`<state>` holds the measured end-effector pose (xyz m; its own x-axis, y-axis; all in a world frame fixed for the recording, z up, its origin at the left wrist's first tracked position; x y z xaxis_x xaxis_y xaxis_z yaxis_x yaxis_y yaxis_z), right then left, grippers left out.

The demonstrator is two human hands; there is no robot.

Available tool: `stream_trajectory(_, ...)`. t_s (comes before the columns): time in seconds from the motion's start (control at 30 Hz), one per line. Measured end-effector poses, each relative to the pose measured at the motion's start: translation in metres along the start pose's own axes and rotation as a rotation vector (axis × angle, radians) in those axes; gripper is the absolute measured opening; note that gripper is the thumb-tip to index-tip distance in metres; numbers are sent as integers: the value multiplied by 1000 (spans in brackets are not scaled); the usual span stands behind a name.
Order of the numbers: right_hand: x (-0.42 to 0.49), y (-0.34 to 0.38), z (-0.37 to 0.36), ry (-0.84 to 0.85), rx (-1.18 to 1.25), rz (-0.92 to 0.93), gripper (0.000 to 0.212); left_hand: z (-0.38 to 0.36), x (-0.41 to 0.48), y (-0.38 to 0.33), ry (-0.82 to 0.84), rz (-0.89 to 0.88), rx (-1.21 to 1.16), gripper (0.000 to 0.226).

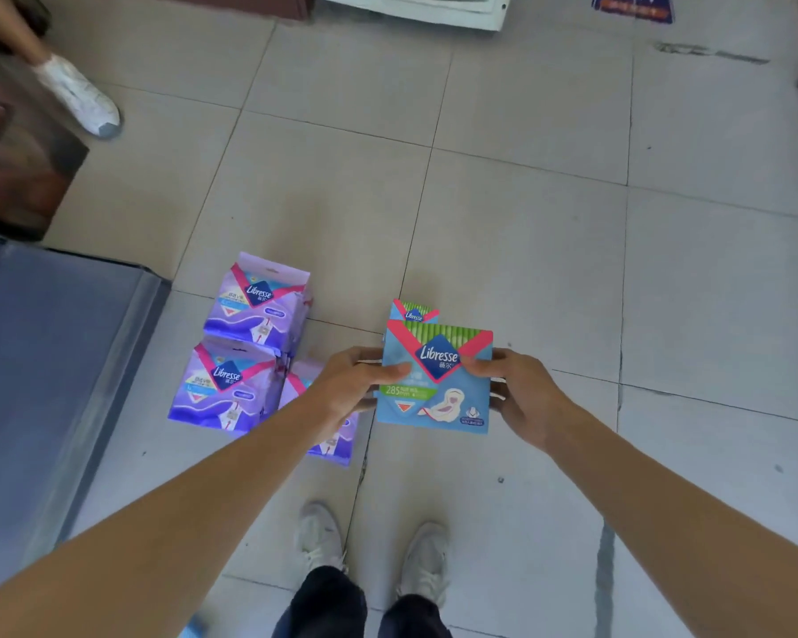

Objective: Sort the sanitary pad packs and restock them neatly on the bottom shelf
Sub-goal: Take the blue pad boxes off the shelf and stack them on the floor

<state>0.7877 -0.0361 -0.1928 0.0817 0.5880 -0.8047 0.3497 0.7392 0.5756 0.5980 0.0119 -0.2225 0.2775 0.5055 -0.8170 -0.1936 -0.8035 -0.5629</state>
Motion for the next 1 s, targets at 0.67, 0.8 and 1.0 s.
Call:
stream_trajectory(0.67, 75, -229, 12, -161, 21, -146, 24, 35, 87, 222, 21, 141, 78, 33)
stream_trajectory(0.8, 118, -262, 18, -166, 19, -142, 26, 34, 127, 253, 8, 149, 118, 29)
stream_trajectory(1.0, 200, -306, 20, -188, 50, -133, 28, 30, 196, 282, -91, 115, 128, 32)
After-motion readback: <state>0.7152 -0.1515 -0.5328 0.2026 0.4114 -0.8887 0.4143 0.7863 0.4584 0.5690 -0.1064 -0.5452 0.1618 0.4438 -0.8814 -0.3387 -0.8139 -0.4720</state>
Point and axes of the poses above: each hand's wrist, its own x-axis towards the middle knuckle, its own z-axis out of the back of the hand, y = z × x, the point moved 4 cm from there along x, towards the middle knuckle, and after that the axes turned 1 degree about y, right-handed, at the moved point
